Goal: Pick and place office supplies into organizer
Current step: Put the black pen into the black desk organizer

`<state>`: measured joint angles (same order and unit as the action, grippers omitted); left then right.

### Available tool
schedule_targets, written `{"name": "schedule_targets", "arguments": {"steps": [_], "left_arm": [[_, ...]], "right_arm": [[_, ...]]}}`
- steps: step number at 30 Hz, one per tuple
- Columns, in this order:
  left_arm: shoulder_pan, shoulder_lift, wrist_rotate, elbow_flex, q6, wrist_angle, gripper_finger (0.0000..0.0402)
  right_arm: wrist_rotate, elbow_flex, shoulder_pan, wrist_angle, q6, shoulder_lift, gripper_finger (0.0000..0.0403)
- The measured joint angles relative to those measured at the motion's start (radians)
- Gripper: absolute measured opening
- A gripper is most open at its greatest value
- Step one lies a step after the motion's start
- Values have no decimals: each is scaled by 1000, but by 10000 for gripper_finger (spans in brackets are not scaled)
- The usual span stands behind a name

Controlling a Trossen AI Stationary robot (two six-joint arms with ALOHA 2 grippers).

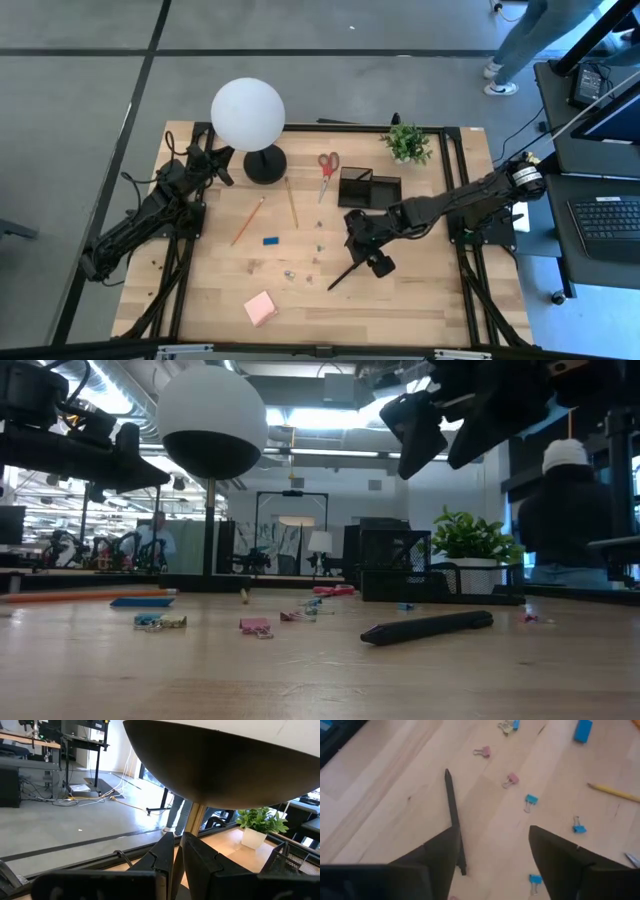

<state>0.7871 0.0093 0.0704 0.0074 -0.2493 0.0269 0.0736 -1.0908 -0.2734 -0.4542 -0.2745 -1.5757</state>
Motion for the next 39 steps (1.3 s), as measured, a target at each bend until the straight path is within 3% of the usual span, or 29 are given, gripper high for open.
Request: {"name": "schedule_targets", "arguments": {"steps": [8, 22, 33, 39], "left_arm": [[0, 0, 0, 0, 0, 0, 33], [0, 0, 0, 0, 0, 0, 33], [0, 0, 0, 0, 0, 0, 33], [0, 0, 0, 0, 0, 0, 33]], "right_arm": [[-1, 0, -4, 1, 48, -1, 301], [-5, 0, -6, 0, -22, -10, 303], [-6, 1, -30, 2, -72, -163, 303], [-65, 1, -52, 8, -72, -234, 303]]}}
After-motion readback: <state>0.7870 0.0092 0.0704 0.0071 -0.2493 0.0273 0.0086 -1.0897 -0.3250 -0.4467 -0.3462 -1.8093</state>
